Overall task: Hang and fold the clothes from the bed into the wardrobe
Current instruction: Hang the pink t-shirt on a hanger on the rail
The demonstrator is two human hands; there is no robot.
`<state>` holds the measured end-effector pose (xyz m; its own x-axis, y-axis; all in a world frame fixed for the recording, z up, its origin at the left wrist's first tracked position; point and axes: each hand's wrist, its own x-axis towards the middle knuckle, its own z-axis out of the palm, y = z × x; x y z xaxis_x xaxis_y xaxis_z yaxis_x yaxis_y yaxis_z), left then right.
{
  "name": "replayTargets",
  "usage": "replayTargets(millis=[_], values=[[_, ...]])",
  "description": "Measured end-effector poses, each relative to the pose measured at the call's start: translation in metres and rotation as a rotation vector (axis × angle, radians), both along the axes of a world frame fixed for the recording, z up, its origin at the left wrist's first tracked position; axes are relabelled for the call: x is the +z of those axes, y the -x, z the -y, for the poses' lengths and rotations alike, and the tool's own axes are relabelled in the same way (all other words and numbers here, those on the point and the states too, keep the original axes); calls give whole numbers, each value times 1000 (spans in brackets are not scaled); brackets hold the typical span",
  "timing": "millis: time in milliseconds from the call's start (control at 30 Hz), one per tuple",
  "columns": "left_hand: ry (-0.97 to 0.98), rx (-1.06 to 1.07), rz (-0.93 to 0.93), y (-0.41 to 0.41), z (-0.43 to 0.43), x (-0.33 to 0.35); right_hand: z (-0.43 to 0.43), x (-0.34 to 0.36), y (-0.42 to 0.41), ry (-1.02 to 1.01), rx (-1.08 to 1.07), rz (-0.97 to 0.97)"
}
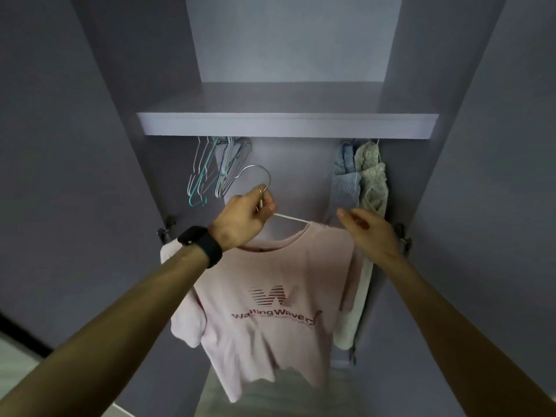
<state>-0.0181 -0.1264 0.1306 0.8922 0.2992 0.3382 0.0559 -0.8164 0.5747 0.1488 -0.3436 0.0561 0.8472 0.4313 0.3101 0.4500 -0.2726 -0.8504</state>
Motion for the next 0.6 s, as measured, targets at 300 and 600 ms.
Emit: replayTargets(millis=[300,600], values=[[-101,65,-35,12,-22,-1,34,-55,-22,478,14,173],[-32,79,2,8,-15,-12,5,-35,12,139,135,230]])
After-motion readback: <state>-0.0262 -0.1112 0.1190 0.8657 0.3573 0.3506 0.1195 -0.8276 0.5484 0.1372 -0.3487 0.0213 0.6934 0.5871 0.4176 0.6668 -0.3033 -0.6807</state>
